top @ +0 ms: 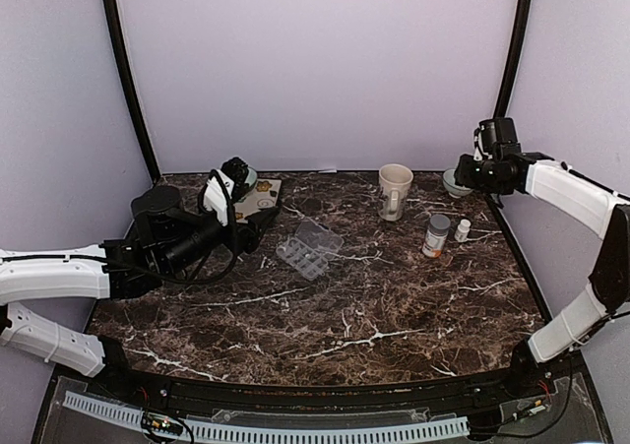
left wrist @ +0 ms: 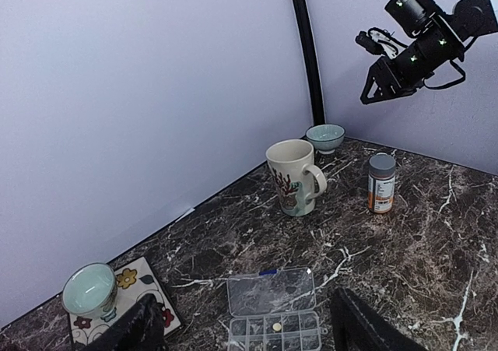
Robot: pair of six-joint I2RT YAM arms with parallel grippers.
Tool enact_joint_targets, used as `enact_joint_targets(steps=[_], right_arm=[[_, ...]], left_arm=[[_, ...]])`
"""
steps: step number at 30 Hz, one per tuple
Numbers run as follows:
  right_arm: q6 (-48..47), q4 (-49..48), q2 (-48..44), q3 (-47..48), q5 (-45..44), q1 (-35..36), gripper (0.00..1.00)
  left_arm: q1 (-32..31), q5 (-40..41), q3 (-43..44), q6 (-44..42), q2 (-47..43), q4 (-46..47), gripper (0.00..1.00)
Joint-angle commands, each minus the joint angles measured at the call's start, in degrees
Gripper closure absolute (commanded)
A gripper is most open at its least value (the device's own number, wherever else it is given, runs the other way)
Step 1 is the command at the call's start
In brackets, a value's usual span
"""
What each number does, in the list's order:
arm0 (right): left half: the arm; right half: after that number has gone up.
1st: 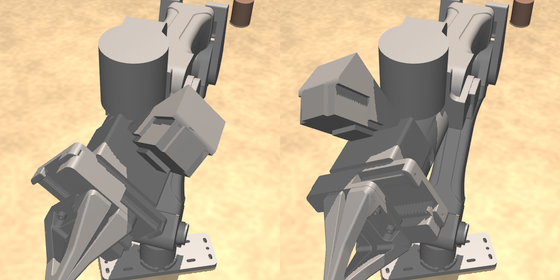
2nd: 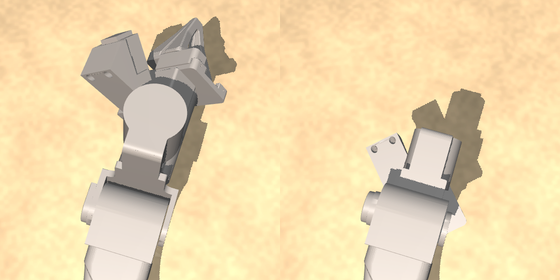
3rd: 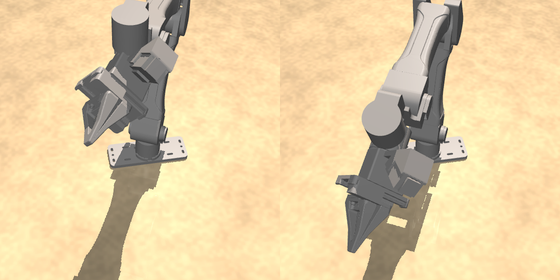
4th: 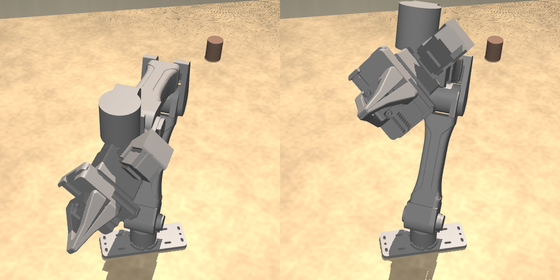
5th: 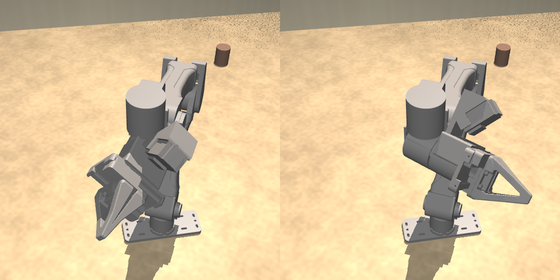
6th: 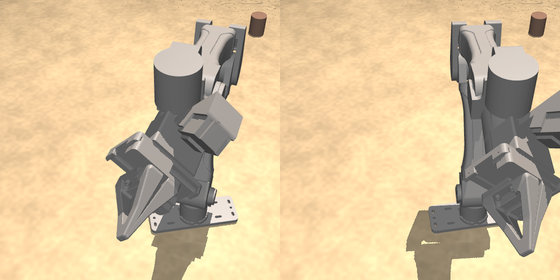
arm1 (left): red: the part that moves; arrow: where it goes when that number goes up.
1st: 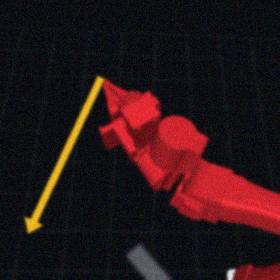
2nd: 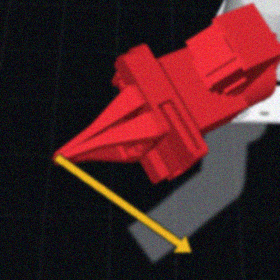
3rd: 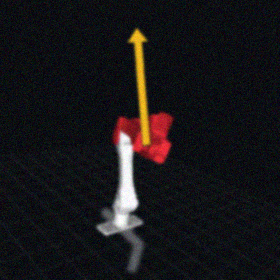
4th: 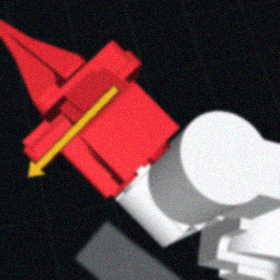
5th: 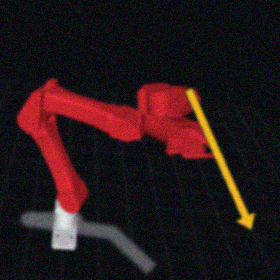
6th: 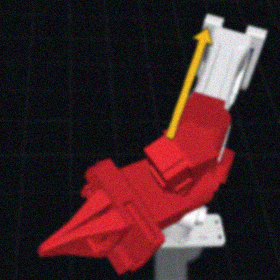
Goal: Sort the pills into containers
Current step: Place the pill bottle at the corner of the board.
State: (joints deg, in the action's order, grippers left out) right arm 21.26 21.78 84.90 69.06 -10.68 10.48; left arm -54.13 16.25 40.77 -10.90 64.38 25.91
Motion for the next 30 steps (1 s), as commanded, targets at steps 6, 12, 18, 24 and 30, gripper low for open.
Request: enact_joint_targets(steps=[6,12,18,24,30], right_arm=[[-0.51,-4.57,-2.75,-0.58,1.36,14.42,0.58],[0.74,-6.59,2.73,0.1,3.27,22.77,0.64],[1.78,-8.15,11.29,3.37,5.11,27.6,0.69],[2.39,-7.92,19.36,8.99,7.03,29.17,0.76],[2.24,-6.4,25.61,14.32,6.33,29.69,0.77]], left_arm=[[0.95,2.81,-0.96,7.72,0.6,-0.03,0.25],[2.08,4.58,-3.66,14.29,2.5,0.01,0.25],[4.57,3.0,-5.38,22.41,3.93,-2.33,0.26],[6.49,0.83,-8.1,28.54,5.58,-1.93,0.29],[8.46,-3.91,-8.44,34.06,8.76,-3.31,0.31]])
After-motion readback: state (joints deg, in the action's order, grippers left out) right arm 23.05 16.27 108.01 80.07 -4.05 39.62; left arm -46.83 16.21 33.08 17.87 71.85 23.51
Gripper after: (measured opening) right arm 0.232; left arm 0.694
